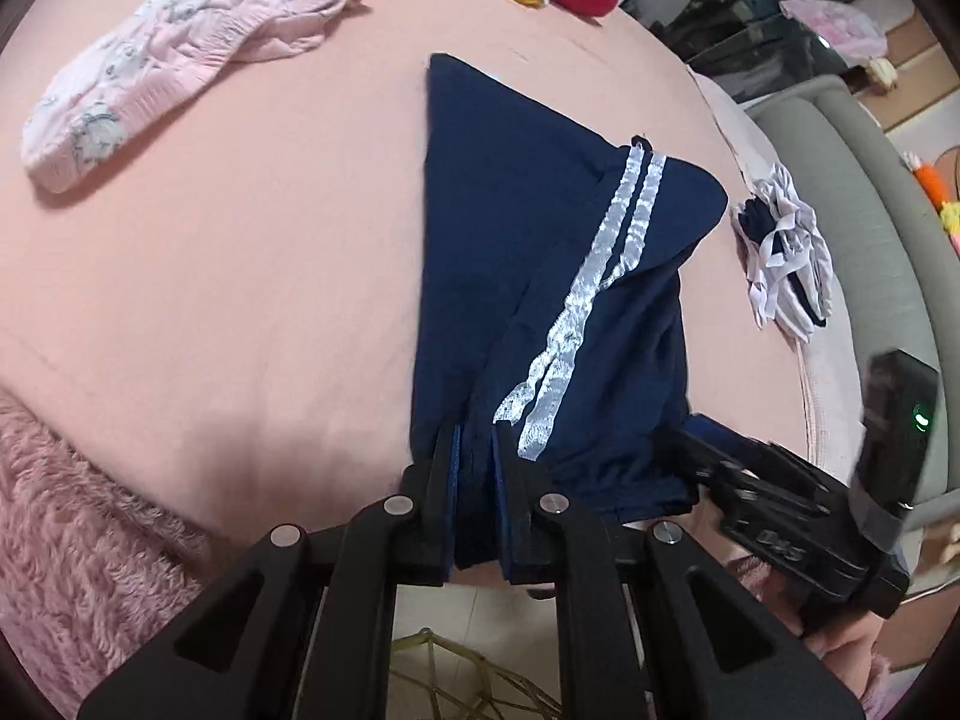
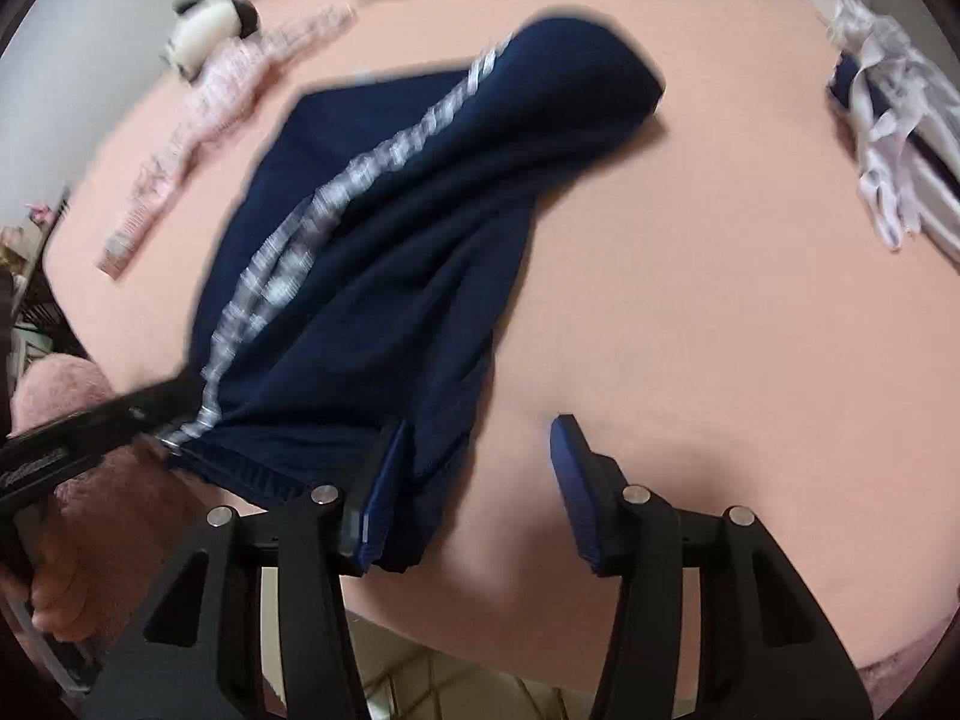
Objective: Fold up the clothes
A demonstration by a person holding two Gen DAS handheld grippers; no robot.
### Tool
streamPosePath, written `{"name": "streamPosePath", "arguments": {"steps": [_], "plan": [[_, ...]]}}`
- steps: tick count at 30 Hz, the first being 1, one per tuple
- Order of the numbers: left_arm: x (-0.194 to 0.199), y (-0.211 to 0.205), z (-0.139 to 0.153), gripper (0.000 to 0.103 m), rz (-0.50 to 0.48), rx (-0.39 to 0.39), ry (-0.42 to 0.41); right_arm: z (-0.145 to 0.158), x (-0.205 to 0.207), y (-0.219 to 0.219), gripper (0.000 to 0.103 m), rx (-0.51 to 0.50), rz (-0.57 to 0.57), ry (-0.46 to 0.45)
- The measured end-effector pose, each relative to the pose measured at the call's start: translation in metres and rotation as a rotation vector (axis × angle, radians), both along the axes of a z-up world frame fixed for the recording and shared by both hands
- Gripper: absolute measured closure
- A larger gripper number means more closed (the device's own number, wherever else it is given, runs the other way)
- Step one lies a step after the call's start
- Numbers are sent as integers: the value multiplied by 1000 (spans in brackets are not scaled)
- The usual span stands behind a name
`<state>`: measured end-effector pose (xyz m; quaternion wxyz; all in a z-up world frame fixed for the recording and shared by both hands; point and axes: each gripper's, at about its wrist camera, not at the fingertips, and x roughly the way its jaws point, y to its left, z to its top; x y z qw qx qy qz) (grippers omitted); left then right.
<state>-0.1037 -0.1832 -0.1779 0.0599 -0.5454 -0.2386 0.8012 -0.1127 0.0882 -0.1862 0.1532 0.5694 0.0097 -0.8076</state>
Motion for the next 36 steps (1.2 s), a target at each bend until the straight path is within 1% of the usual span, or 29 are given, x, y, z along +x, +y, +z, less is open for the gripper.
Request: {"name": "streamPosePath", "arguments": {"steps": [1,2,4,5,6,8,10,11,12,13,14,16,19,20,22,24,26,28,29,31,33,35,36], "plan": [[1,0,4,92,-1,-22,8,5,2,5,54,-10,-8,-3],[2,-1,8,91,5,-25,20,9,4,9,54,-20,-17,11],[3,-4,15,91,35,27,54,17,6,17,51,-40,-35,39],[4,-6,18,86,47,55,70,21,8,21,51,-50,-44,53],[4,-8,18,71,51,77,79,24,8,24,51,-63,-52,64],[0,-4,11,51,41,84,49,19,3,22,50,-107,-64,46],[-3,3,-2,51,24,86,2,5,0,16,49,-124,-54,4],[-2,7,-7,54,17,58,-17,-4,-1,12,49,-96,-42,-19],[-1,9,-8,64,15,16,-29,-9,0,5,52,-48,-25,-14],[1,10,-9,66,14,-10,-36,-8,3,-1,52,-7,-5,12],[2,10,-8,66,13,-10,-38,-6,6,-5,52,30,11,31],[4,9,-10,66,15,0,-47,-4,11,-4,52,63,12,20],[8,9,-9,66,10,17,-40,-1,16,2,50,31,9,-2],[9,9,-8,66,4,36,-28,0,18,5,50,17,7,-7],[6,12,-7,66,-1,71,1,6,19,5,50,-39,2,7],[4,12,-5,66,-8,88,23,12,16,2,49,-97,5,34],[3,12,-10,66,-6,72,-2,9,12,-4,49,-83,16,46],[2,12,-16,66,-3,56,-26,-7,10,-11,51,7,29,17],[2,13,-16,66,-5,44,-33,-10,13,-13,51,33,36,29],[4,16,-15,65,-12,28,-31,-7,19,-12,51,64,42,44],[6,17,-14,65,-16,24,-30,-7,21,-10,51,71,48,37],[6,15,-13,65,-12,39,-24,-6,21,-4,51,58,37,16],[7,15,-10,65,-7,47,-7,-4,20,-3,51,49,33,15]]}}
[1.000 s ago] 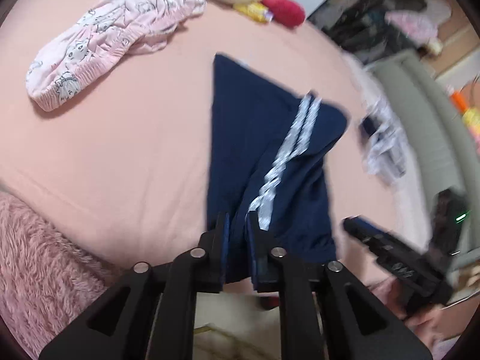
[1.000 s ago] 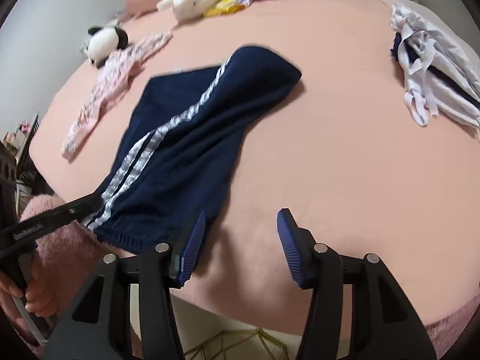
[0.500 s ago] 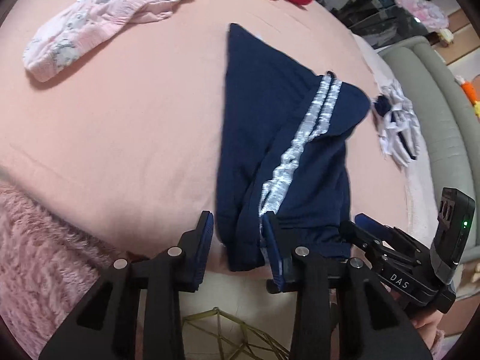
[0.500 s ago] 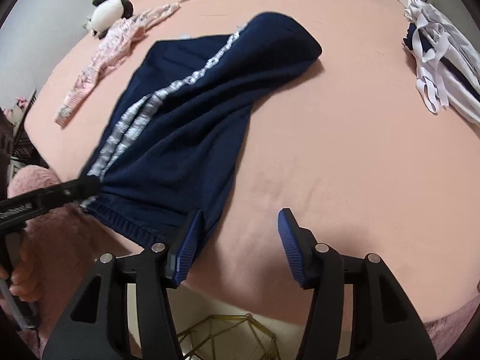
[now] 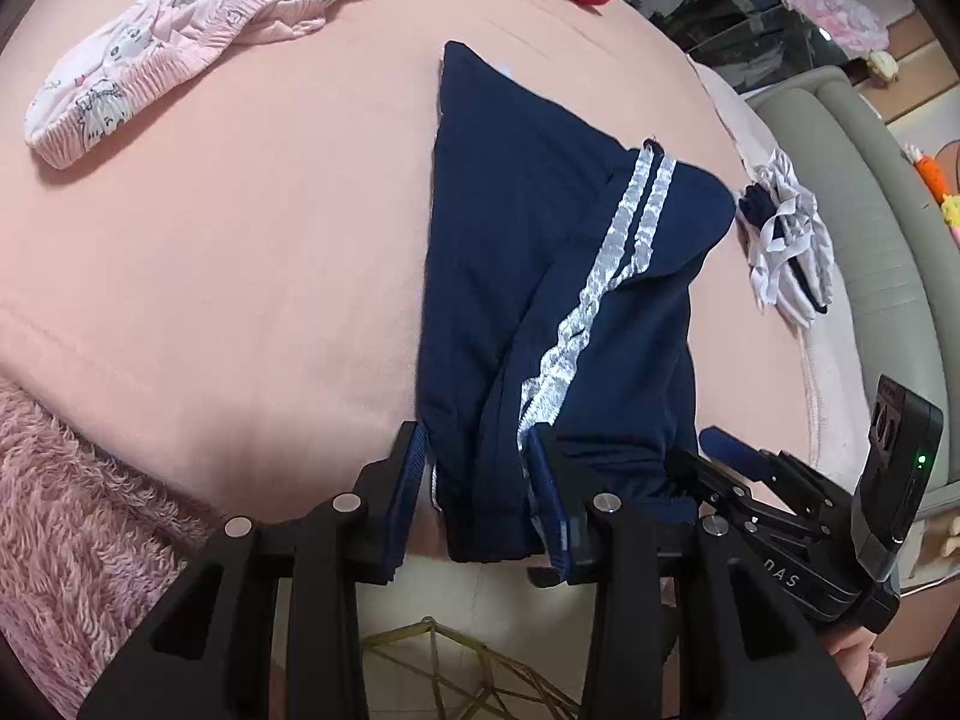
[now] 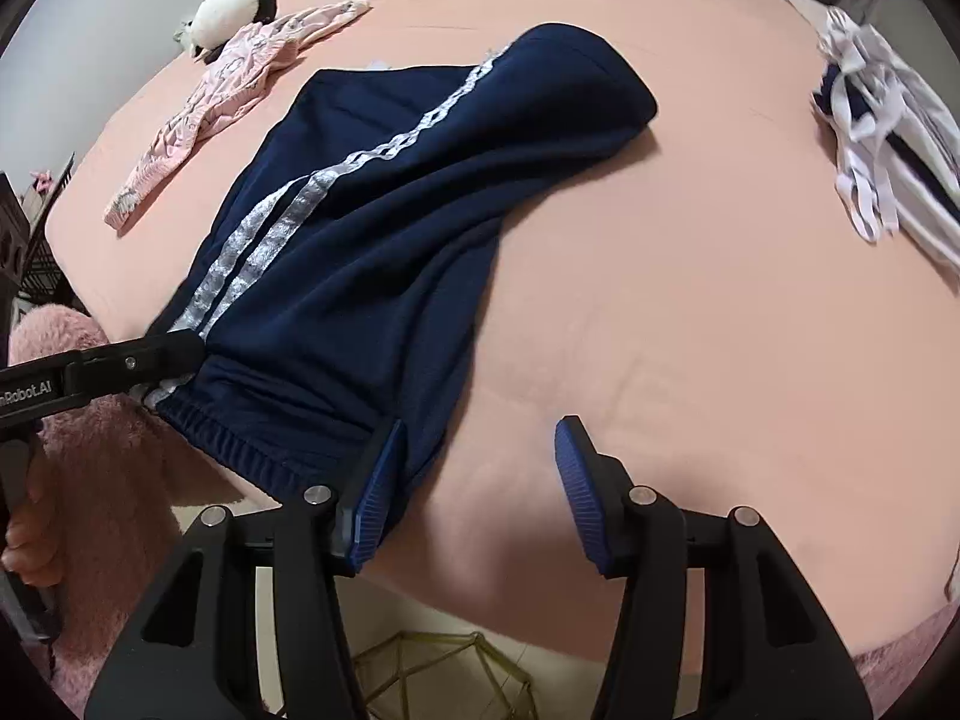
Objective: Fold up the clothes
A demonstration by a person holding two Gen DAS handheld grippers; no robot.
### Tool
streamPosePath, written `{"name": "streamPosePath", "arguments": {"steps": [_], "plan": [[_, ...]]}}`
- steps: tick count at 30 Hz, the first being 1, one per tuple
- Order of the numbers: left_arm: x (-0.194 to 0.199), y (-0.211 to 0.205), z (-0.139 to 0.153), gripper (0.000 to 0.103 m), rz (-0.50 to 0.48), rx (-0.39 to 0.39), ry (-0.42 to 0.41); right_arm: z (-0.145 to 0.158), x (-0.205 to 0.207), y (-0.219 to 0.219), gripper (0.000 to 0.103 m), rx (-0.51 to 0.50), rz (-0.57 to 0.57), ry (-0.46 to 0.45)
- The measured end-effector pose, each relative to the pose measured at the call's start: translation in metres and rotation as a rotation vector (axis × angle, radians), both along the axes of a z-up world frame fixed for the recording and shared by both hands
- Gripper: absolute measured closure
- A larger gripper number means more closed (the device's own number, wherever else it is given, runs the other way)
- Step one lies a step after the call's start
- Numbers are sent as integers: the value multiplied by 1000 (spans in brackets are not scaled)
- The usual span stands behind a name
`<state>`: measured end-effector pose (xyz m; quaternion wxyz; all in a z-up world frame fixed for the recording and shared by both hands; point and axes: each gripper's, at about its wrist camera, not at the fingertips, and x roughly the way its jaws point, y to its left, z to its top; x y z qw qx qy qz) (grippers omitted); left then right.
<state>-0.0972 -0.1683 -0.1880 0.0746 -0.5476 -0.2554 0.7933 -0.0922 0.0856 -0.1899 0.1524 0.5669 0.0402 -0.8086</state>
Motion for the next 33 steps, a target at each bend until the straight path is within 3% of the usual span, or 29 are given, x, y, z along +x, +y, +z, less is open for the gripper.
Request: {"name": "streamPosePath", "arguments": {"steps": [5,7,10,13,15,19,23,24,25,29,33], "plan": [[6,-6,19,66,-18,20,118,21,-6,-1,49,-97,-21,73],[1,-1,14,66,-30,-4,91,18,-14,-8,49,-97,-18,76],[-5,8,0,66,-30,-69,12,-9,-21,-21,50,9,-18,27],[0,-2,2,65,13,-53,19,-8,-7,-13,50,40,-1,58],[5,-12,5,65,33,-3,42,-6,-3,-9,50,53,1,49],[8,-8,18,65,-13,16,130,8,-5,-2,50,-51,-38,67],[4,2,1,65,-45,-70,36,4,-12,-10,50,-68,-34,70],[3,5,-1,65,-39,-70,28,-7,-13,-14,51,-20,-36,38],[4,2,0,65,-31,-62,30,-15,-13,-17,51,18,-36,13],[11,-4,0,64,-21,-20,28,-11,2,-4,50,14,-10,20],[8,-9,16,64,-28,-7,113,0,-2,8,51,-99,-61,15]]}}
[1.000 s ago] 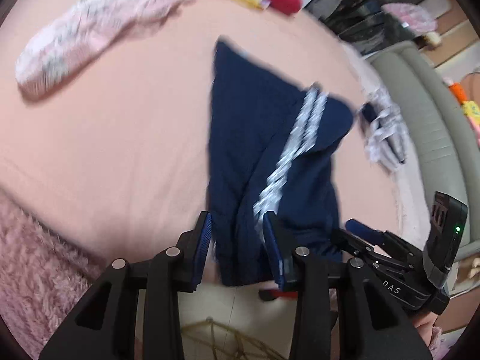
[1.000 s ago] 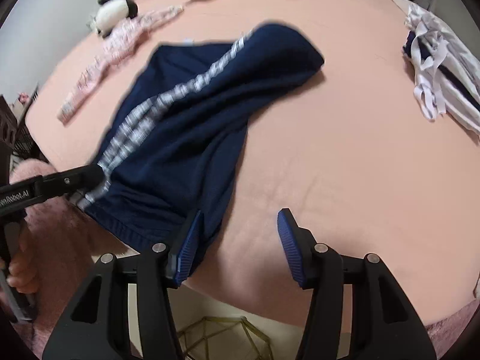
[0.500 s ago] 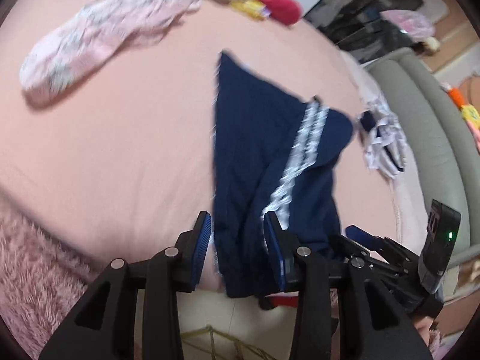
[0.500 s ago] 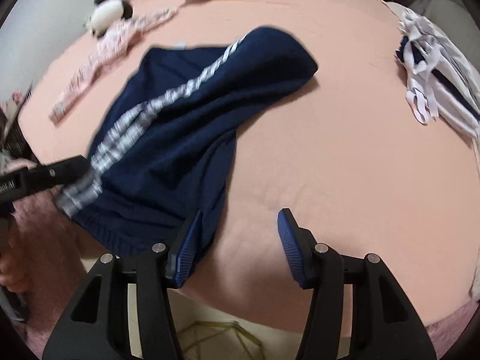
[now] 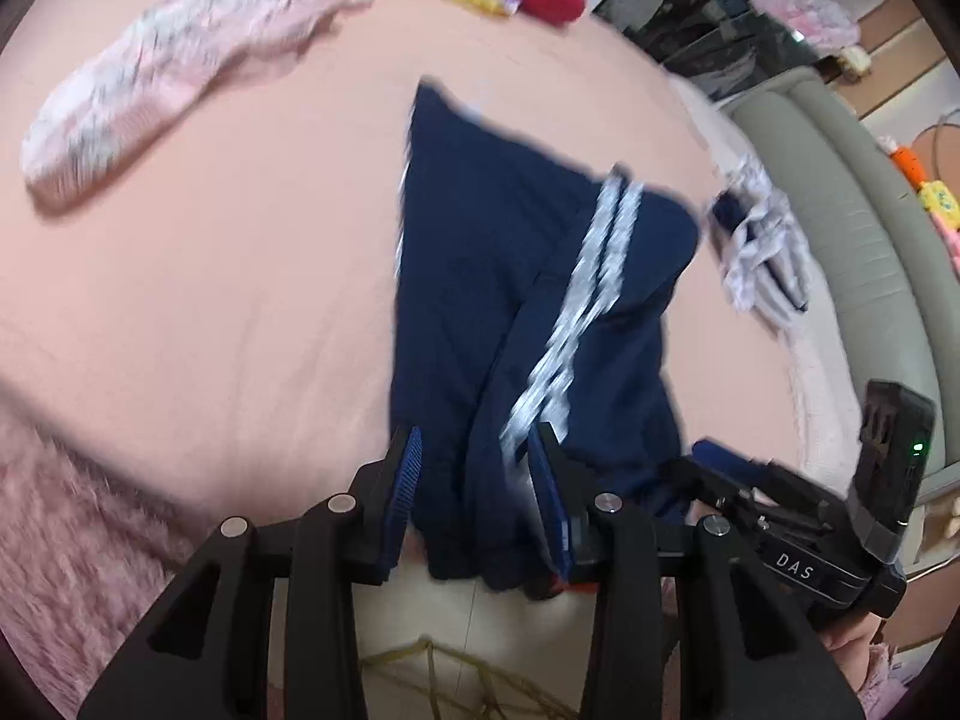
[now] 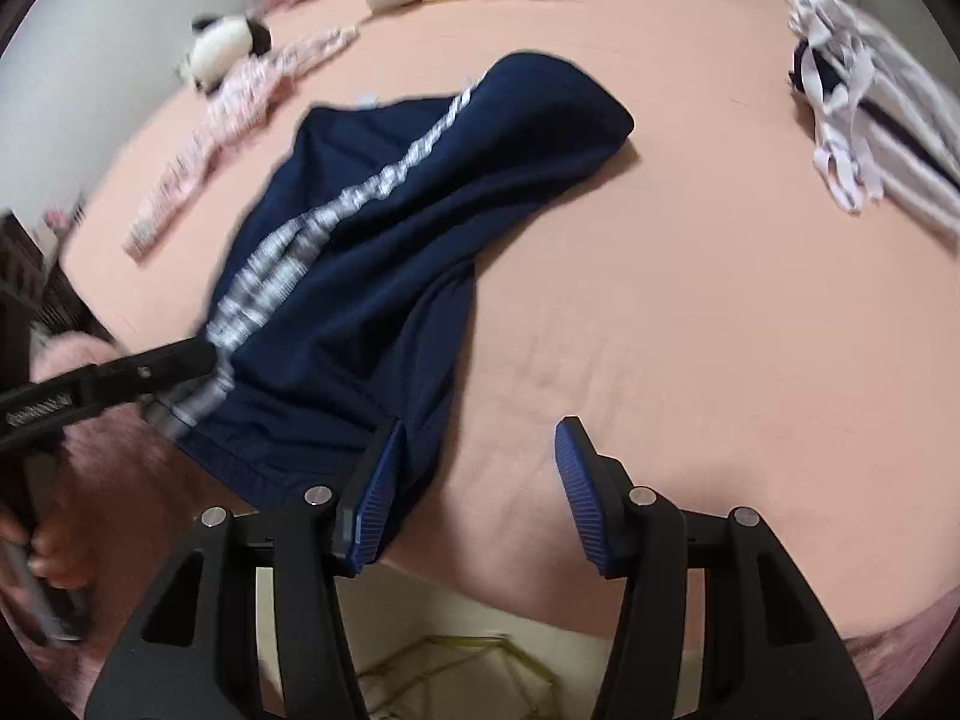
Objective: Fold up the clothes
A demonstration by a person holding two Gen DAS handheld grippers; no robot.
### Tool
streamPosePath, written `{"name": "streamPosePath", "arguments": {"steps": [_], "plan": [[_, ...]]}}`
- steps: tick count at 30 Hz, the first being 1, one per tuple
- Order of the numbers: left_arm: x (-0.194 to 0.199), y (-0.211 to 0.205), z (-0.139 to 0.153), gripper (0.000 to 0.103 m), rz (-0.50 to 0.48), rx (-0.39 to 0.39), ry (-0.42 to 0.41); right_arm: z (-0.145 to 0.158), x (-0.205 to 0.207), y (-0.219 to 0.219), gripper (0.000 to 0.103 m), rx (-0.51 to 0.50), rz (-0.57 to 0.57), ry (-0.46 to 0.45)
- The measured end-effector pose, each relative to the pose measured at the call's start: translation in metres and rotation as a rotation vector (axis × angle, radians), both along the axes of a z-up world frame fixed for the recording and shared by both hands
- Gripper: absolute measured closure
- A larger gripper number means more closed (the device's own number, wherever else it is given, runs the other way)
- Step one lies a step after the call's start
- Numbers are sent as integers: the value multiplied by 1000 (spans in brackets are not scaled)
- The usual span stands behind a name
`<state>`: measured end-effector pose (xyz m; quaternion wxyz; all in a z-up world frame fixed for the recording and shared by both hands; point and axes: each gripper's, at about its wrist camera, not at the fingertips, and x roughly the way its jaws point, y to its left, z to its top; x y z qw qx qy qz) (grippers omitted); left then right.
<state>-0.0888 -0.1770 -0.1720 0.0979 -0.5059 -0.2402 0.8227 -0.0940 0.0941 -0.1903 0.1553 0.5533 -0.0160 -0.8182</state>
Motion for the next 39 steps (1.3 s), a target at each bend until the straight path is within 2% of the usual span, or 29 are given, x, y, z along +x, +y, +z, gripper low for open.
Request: {"name": "streamPosePath", "arguments": {"steps": [4,7,10,12,17,20,23,26,27,29,33,39], "plan": [[-35,-2,18,64,-51,-1,98,15,-15,13,49,-49,-63,30],[-75,2,17,64,-112,-5,106,18,-37,10,49,-11,-84,30],[-118,19,12,64,-195,4,109,13,-58,6,49,52,-83,37],[-138,32,9,64,-250,12,110,8,-71,7,49,60,-99,28],[-170,70,-5,64,-332,-35,104,-3,-97,24,49,56,-150,-2],[-178,76,-17,64,-344,-3,88,-9,-110,24,49,66,-156,-8],[-180,84,-26,64,-366,-12,84,-15,-120,19,49,88,-147,-8],[-180,86,-30,68,-368,-18,88,-17,-121,11,49,127,-132,3],[-180,86,-30,81,-365,-20,94,-17,-121,9,49,138,-128,7],[-179,85,-28,96,-345,-43,104,-16,-119,7,49,141,-132,8],[-171,68,-8,98,-278,-51,162,-14,-113,8,49,108,-158,-8],[-160,32,20,99,-170,-40,228,-5,-113,-1,49,122,-151,6]]}}
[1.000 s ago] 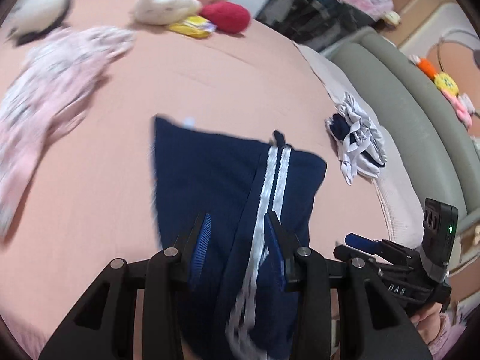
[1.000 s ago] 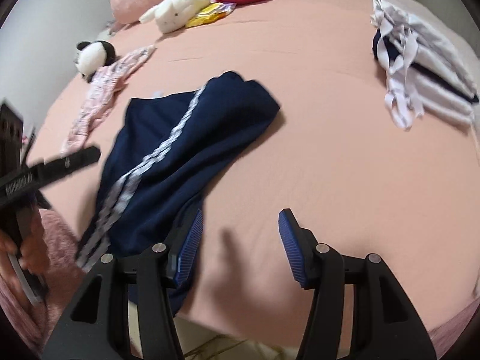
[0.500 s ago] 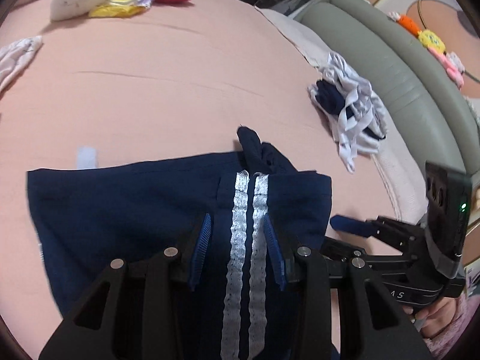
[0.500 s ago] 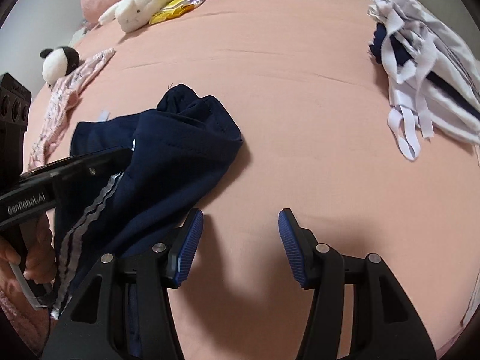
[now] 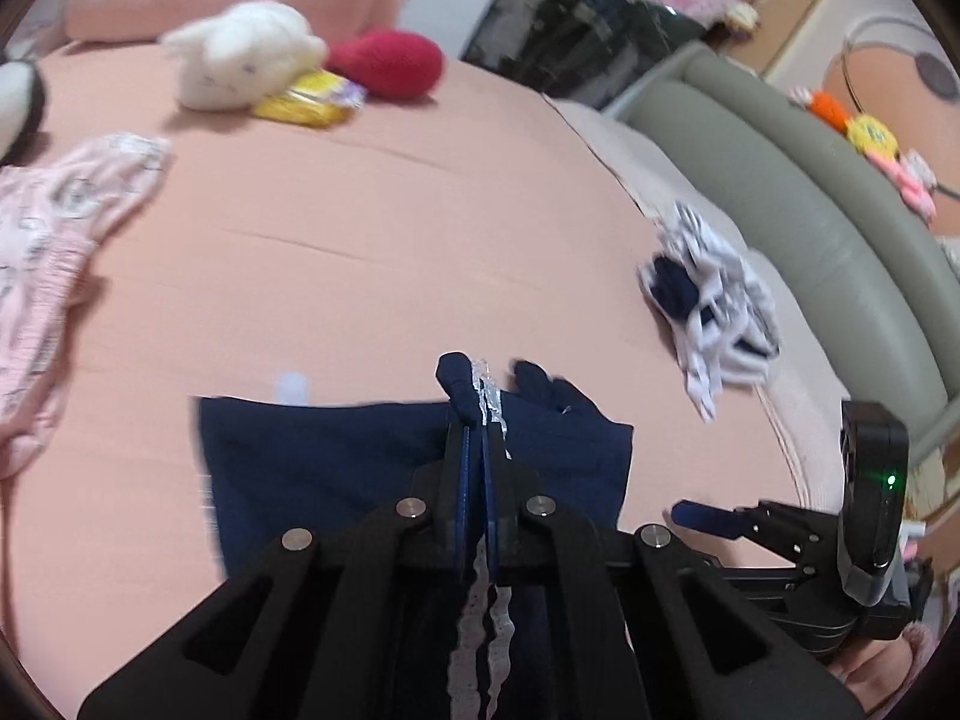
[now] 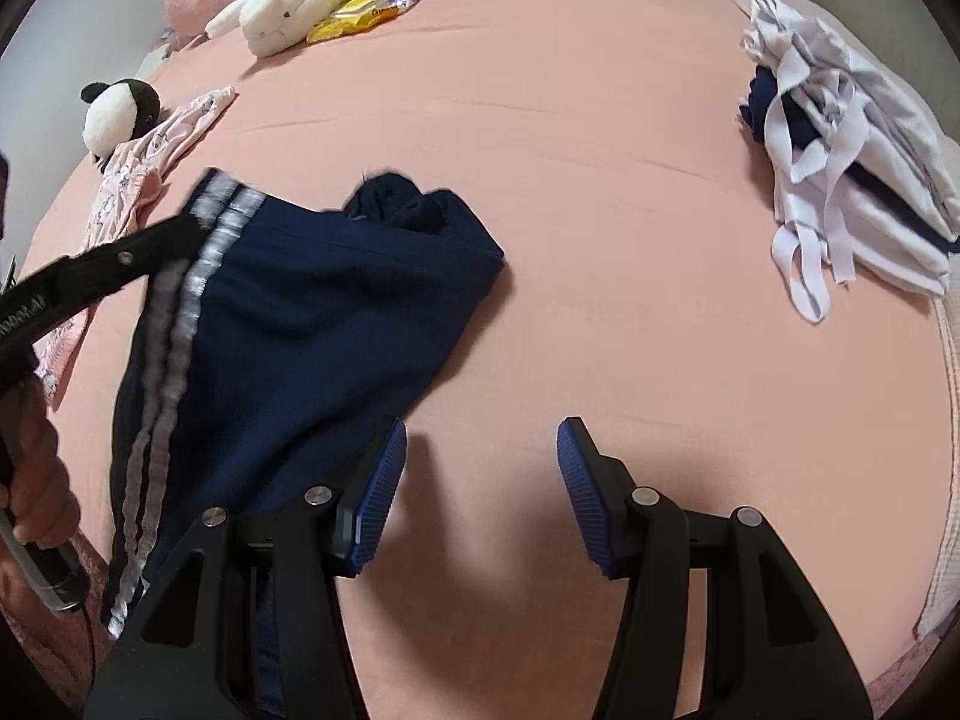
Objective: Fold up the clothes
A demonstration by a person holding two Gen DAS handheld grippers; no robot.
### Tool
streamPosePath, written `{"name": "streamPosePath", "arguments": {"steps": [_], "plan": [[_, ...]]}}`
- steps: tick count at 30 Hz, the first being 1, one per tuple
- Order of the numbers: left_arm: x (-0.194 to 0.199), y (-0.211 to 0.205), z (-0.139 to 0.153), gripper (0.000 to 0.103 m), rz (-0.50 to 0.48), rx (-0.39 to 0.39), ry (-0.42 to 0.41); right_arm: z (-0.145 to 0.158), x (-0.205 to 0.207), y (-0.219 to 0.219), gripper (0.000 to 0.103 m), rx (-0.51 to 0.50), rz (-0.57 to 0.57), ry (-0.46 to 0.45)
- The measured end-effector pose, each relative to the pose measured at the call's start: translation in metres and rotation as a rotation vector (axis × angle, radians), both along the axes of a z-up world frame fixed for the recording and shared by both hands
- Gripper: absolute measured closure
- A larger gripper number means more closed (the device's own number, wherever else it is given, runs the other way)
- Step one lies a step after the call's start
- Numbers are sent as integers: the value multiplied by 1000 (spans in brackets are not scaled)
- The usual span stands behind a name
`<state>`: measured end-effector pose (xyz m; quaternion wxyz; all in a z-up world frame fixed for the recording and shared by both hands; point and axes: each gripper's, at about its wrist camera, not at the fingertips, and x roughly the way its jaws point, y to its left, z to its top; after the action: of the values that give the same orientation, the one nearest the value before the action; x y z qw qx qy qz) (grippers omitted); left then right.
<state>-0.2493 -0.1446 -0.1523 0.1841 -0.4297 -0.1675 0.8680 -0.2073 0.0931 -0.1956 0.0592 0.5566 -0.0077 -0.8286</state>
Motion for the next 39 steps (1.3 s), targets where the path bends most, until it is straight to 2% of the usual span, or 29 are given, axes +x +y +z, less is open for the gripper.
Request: {"name": "streamPosePath", "arguments": {"steps": [4,8,12,14,17,21,24,29,31,33,36,37,39], "plan": [[10,-37,1,99,83,11,-8,11,-4,-8,49,8,3,25],[18,-71,-9,99,118,-75,-64,17,-14,-17,49,34,12,43],[14,-94,-23,99,167,-97,-100,14,-26,-24,49,59,17,45],[9,-96,-29,99,170,-104,-108,12,-35,-28,49,77,28,55],[1,-87,-30,98,133,-74,-99,6,-53,-36,49,98,39,61],[-5,-71,-28,98,90,-91,-94,1,-76,-52,49,115,63,77],[-7,-68,-30,98,85,-102,-109,-12,-89,-64,50,116,107,37],[-5,-70,-31,98,117,-174,-123,-6,-77,-92,51,82,278,64],[-4,-72,-32,98,126,-197,-137,-5,-72,-94,51,95,292,72],[-2,-76,-34,98,133,-202,-146,2,-73,-77,51,51,204,99],[-1,-78,-36,98,136,-222,-154,8,-85,-36,51,12,-4,108],[-1,-77,-36,97,134,-228,-158,5,-90,-28,51,40,-32,83],[0,-77,-38,97,130,-240,-165,-3,-96,-26,51,90,-14,42]]}}
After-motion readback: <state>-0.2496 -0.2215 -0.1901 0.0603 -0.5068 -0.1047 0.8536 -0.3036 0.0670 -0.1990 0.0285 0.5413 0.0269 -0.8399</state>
